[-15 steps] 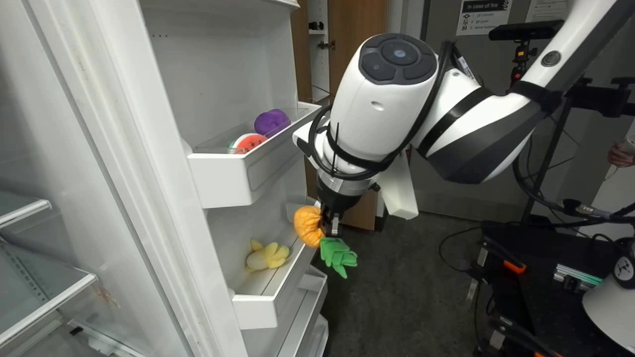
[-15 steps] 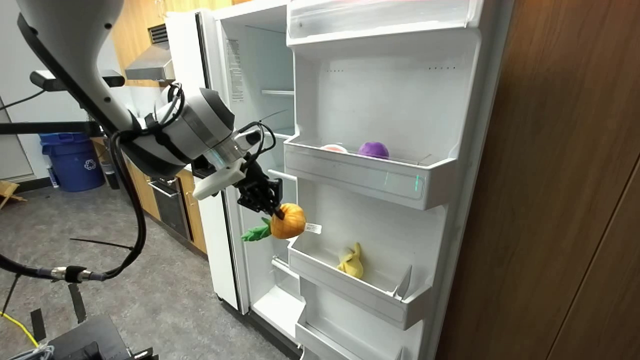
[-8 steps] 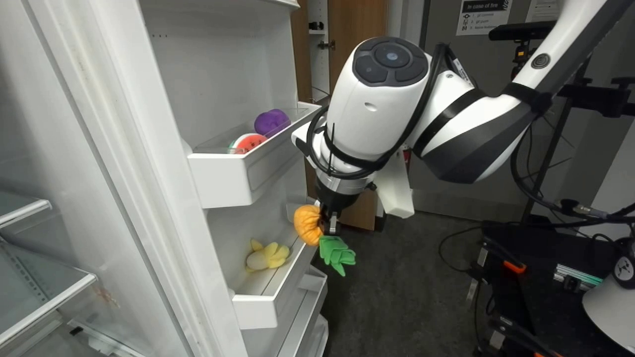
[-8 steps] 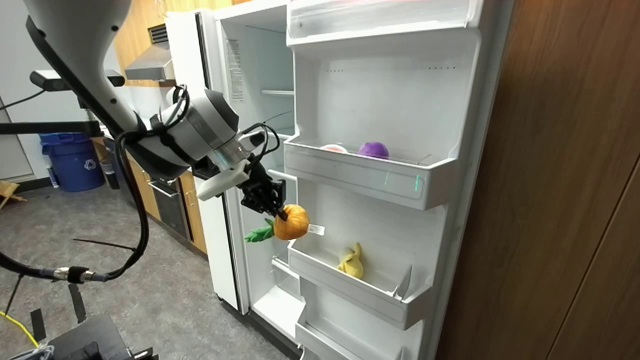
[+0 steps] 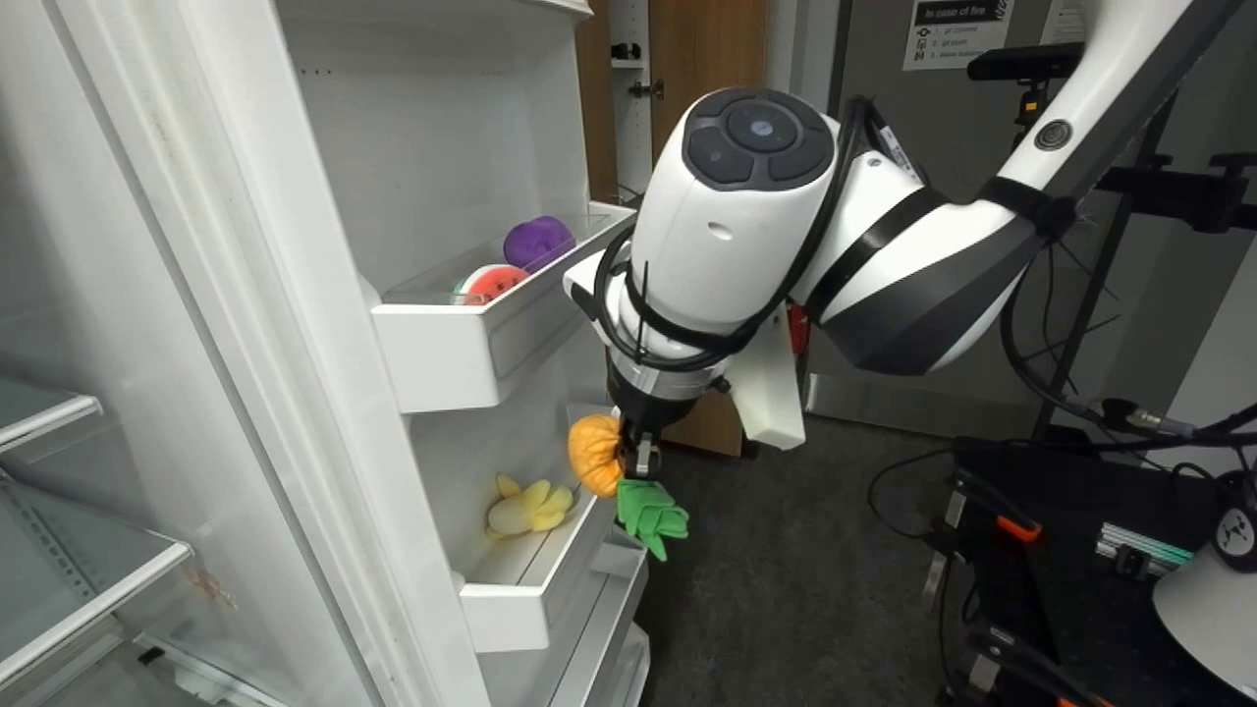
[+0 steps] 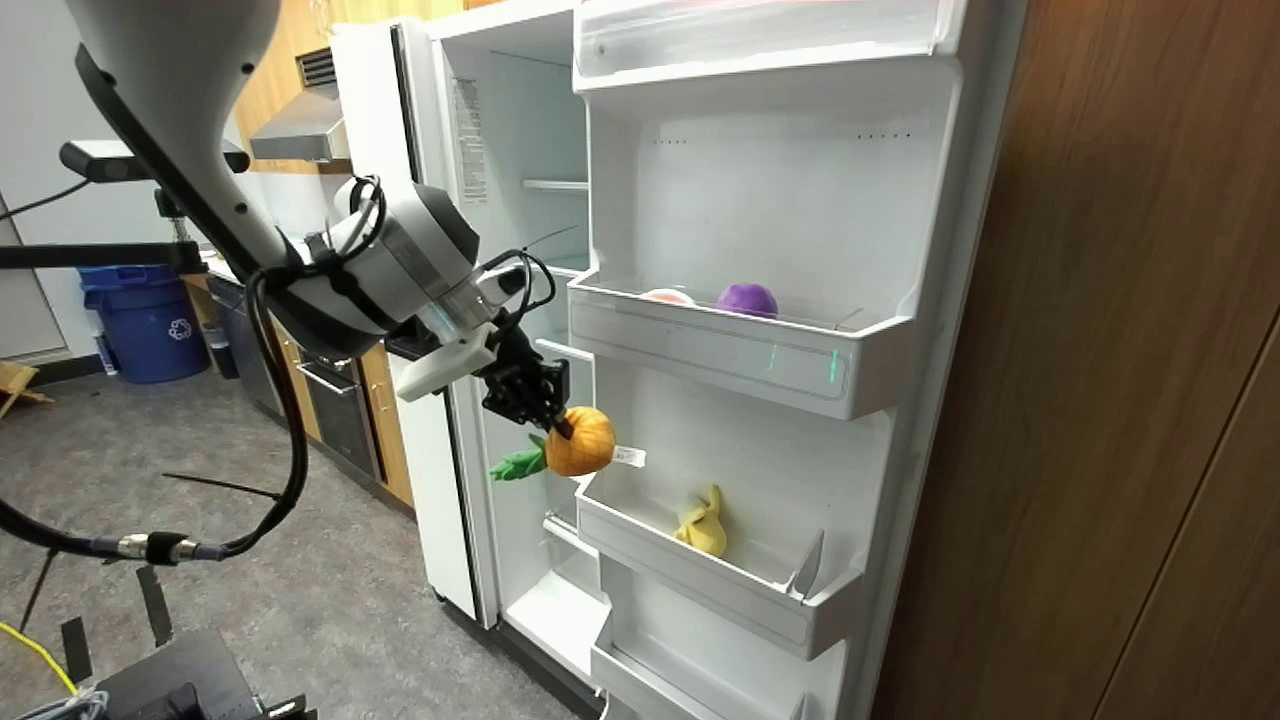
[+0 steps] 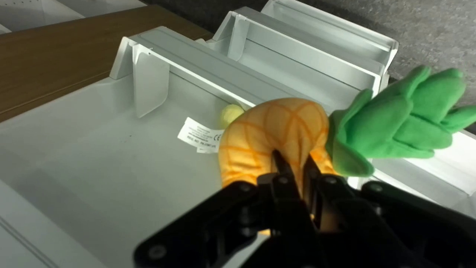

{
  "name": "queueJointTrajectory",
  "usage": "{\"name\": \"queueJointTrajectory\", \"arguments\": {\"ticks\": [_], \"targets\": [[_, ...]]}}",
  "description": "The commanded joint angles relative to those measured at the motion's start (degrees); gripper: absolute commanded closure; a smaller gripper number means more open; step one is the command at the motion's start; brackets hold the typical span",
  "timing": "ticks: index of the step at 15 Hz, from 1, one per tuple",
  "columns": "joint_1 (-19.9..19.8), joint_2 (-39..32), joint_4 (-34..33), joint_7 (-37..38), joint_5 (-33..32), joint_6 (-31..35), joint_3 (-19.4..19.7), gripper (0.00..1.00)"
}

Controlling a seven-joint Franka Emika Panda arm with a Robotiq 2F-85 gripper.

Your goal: Move the orange plush toy to the lower shelf in the fridge

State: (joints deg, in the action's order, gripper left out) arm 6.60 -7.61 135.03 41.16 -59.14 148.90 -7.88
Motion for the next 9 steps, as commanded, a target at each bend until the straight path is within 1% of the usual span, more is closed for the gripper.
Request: {"name": "queueJointTrajectory", "arguments": {"ticks": [1, 4, 5, 8, 9], "targets": [[2.22, -7.09, -7.49, 5.72, -4.22, -1.36, -0.42, 0.97], [4.42, -13.27, -13.59, 8.0, -5.87, -2.75, -0.36, 0.97], [2.72, -11.61, -10.43, 7.76, -7.45, -0.44, 1.45, 0.97], [5.03, -17.24, -15.72, 8.04, -7.2, -3.93, 0.77, 0.97], [6.59, -18.71, -17.28, 7.7, -6.18, -4.92, 1.5, 0.97]]}}
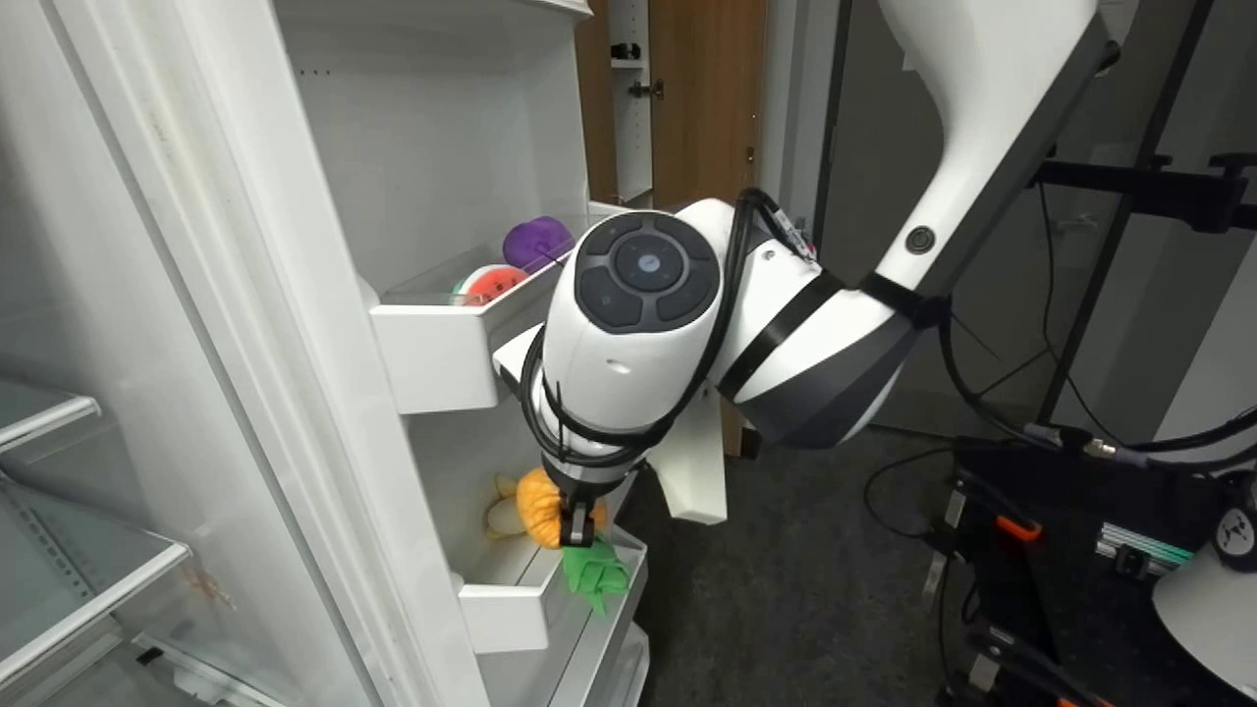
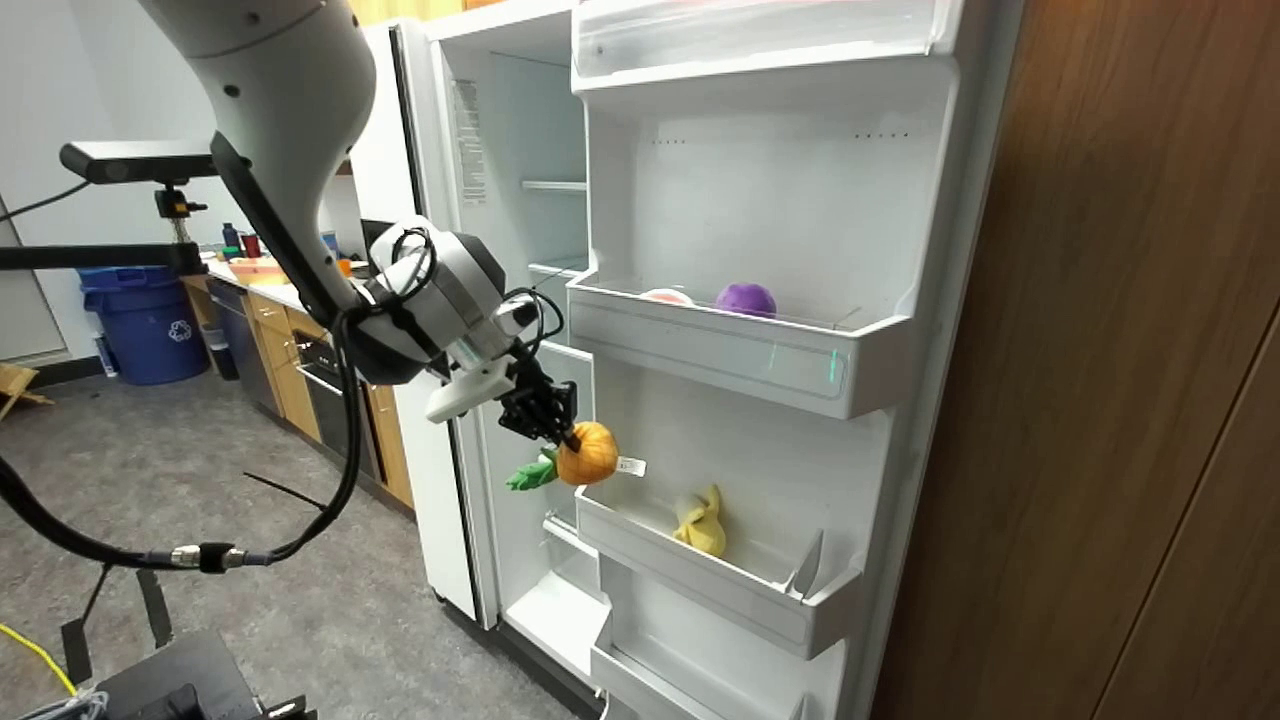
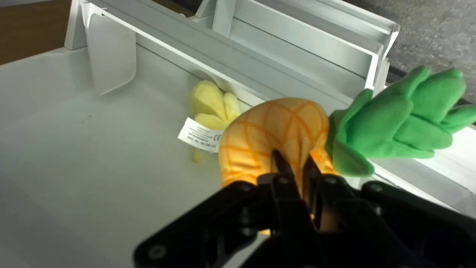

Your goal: Move the orange plush toy to the lower shelf in the fridge

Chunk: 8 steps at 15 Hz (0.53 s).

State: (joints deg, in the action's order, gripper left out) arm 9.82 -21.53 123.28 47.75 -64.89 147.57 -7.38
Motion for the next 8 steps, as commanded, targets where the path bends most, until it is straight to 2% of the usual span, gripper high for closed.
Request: {"name": "queueJointTrajectory", "arguments": {"ticks": [1, 4, 5, 8], "targets": [[4.53, -6.84, -8.03, 1.13, -0.18, -5.35, 0.67, 0.97], [9.93, -13.06, -17.06, 0.54, -0.26, -11.07, -0.44, 0.97], [7.41, -8.06, -8.93, 2.65, -6.81, -4.84, 2.97, 0.97], [7.76, -8.92, -8.35, 4.86, -13.41, -5.46, 3.61, 0.97]]}}
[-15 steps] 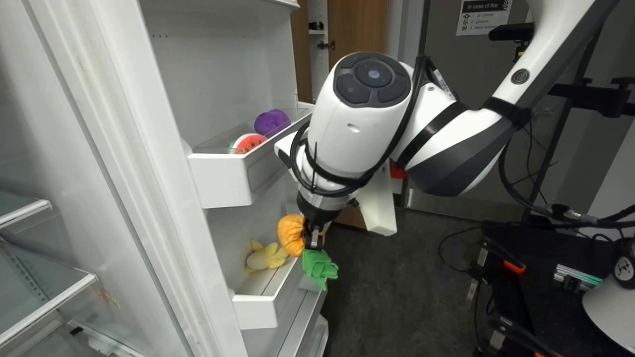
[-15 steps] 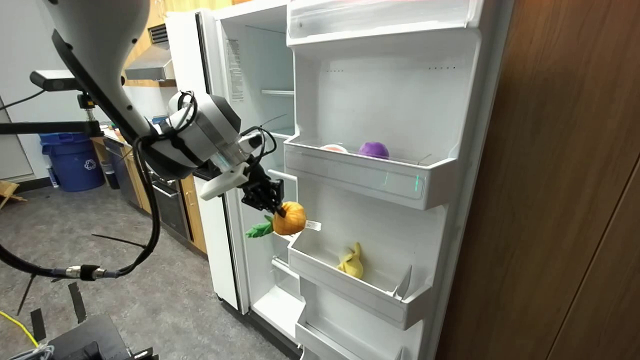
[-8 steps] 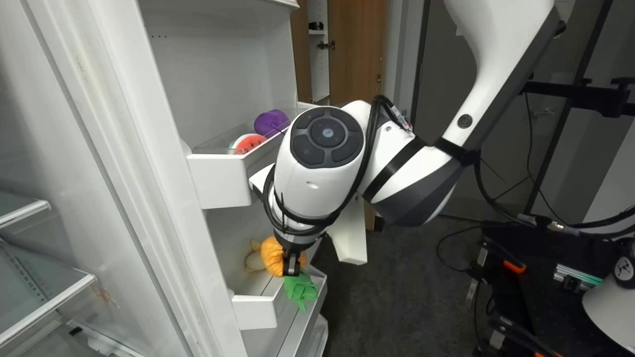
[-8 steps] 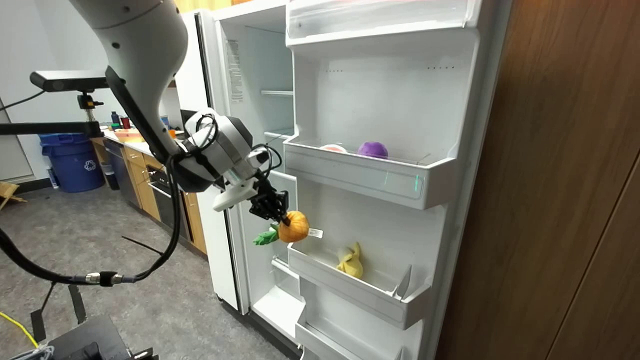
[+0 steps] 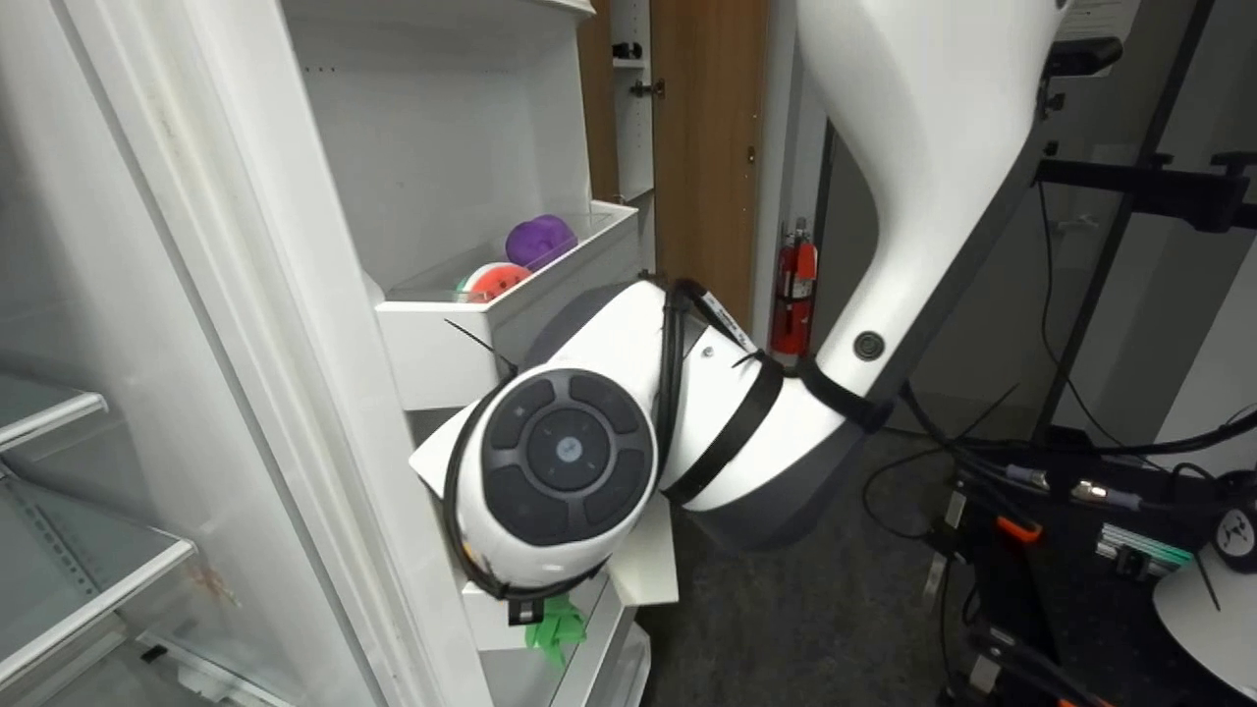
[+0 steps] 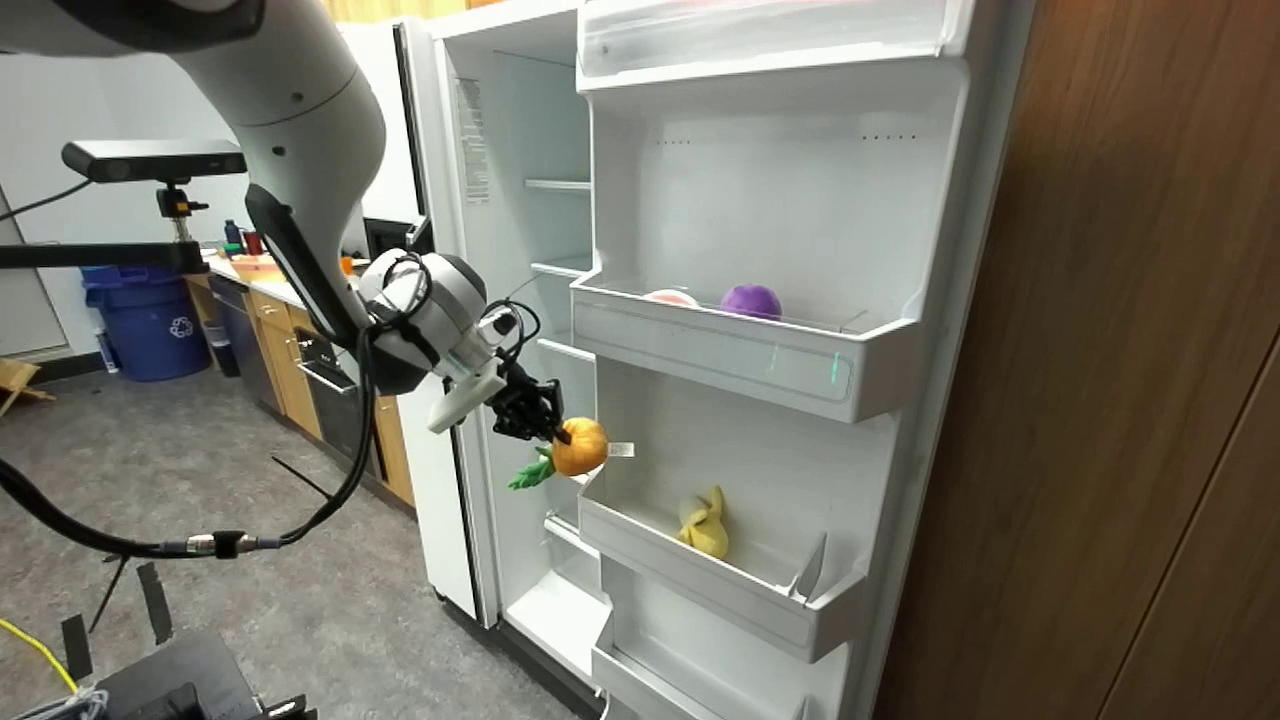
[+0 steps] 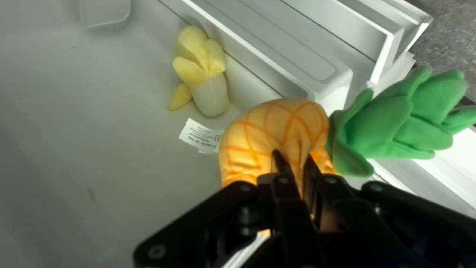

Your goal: Move the orange plush toy to the lower shelf in the fridge

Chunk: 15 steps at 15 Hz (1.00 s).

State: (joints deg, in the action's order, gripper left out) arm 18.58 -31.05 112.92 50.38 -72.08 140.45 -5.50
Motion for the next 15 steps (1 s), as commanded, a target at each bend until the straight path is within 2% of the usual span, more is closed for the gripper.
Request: {"name": "queueJointTrajectory", "arguments": {"ticks": [1, 10, 11, 15], "targets": [[-1.66, 0.7, 2.64, 3.09, -8.16, 1.56, 1.93, 0.97], [-8.38, 2.3, 7.41, 7.36, -18.92, 1.67, 1.83, 0.97], [-8.1, 0.39, 5.07, 5.19, -16.35, -0.22, 0.64, 0.89], [-8.99, 0.52, 5.95, 5.88, -17.32, -0.13, 0.69, 0.89]]}}
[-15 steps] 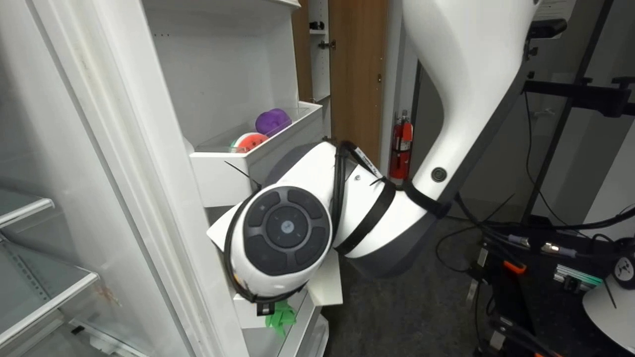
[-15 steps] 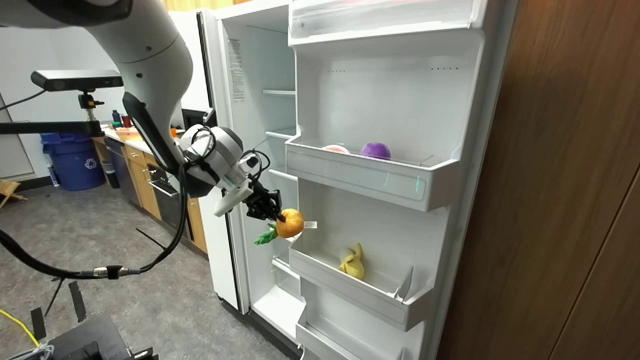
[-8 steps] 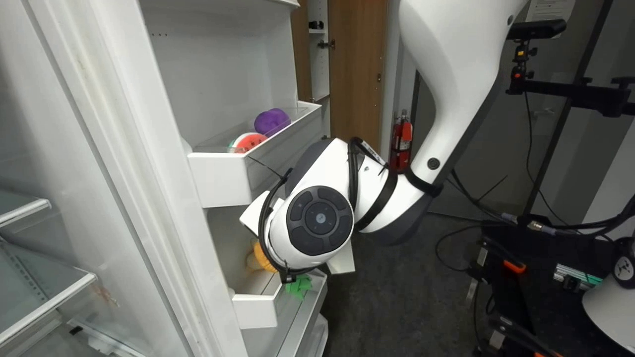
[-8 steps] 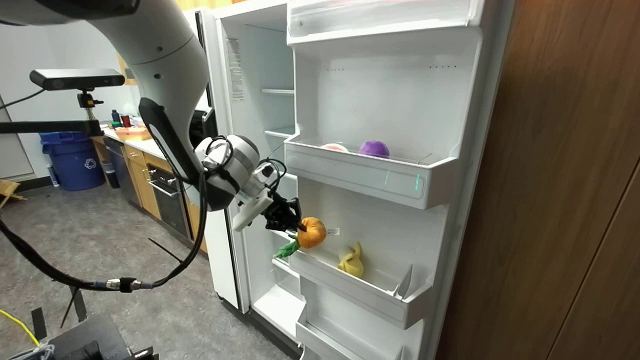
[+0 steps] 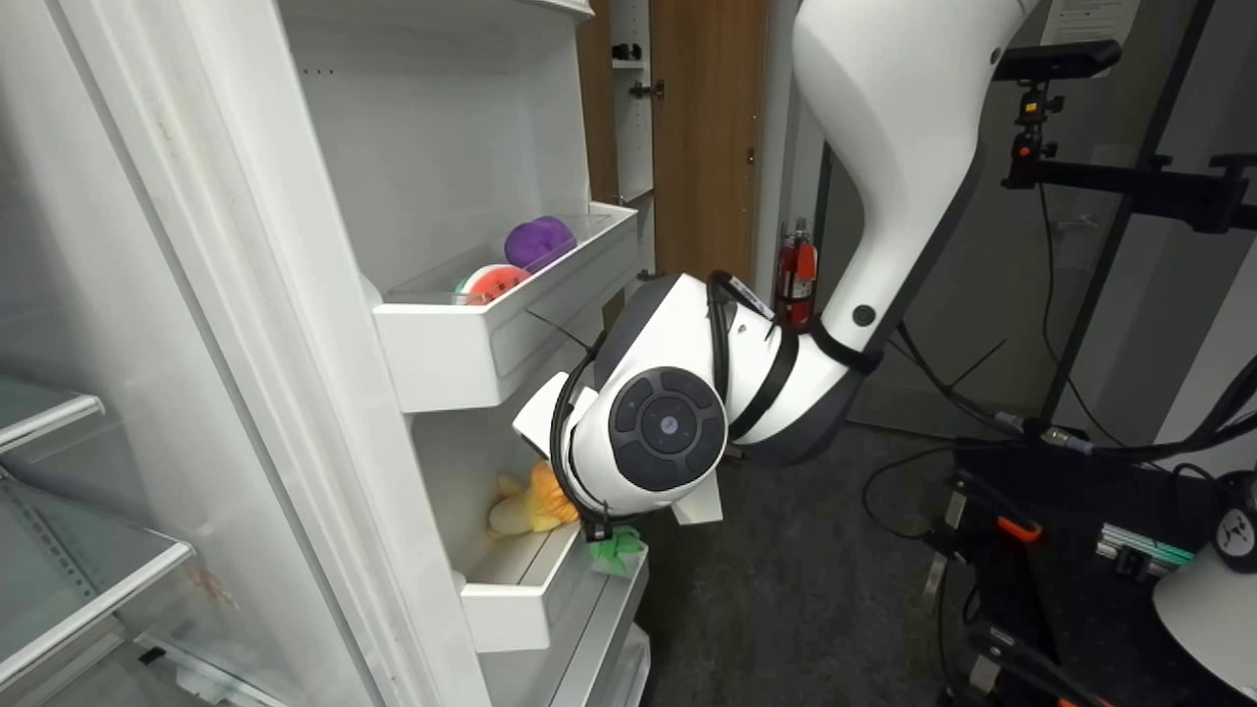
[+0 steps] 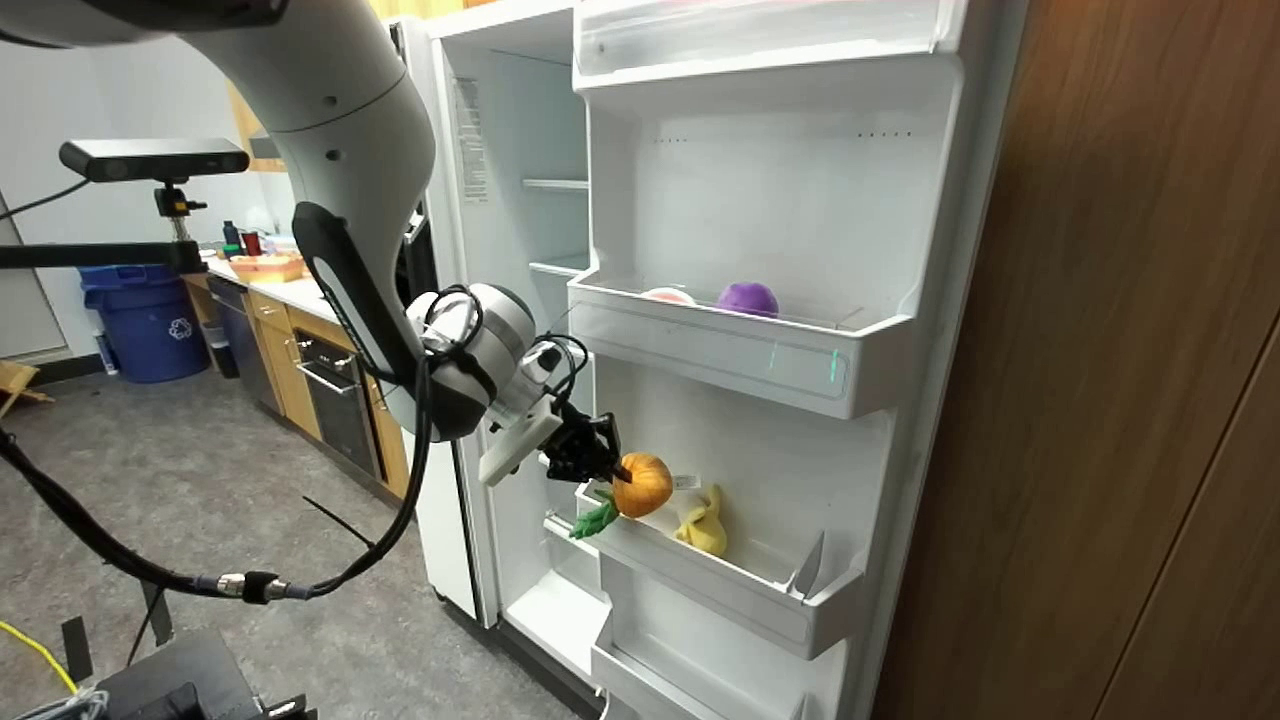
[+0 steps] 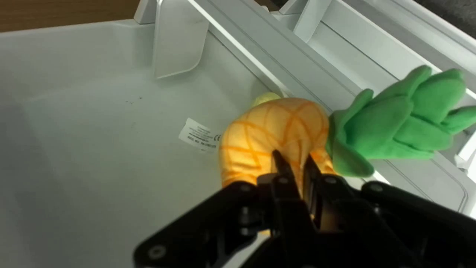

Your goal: Move the orange plush toy to the lower shelf in the fridge

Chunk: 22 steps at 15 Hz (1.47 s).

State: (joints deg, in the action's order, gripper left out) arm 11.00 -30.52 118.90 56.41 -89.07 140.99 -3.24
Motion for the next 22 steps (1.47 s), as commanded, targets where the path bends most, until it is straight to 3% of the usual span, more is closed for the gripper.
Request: {"name": "queueJointTrajectory", "arguments": {"ticks": [1, 4, 5, 22], "targets": [[-1.4, 0.02, -0.03, -0.15, -0.32, -0.66, -1.64, 0.89], [-1.39, 0.13, -0.03, -0.14, -0.31, -0.66, -1.67, 0.89], [-1.39, 0.15, -0.02, -0.14, -0.31, -0.66, -1.68, 0.97], [-0.61, -2.5, -4.49, 1.72, -0.88, -2.22, -2.2, 0.97]]}}
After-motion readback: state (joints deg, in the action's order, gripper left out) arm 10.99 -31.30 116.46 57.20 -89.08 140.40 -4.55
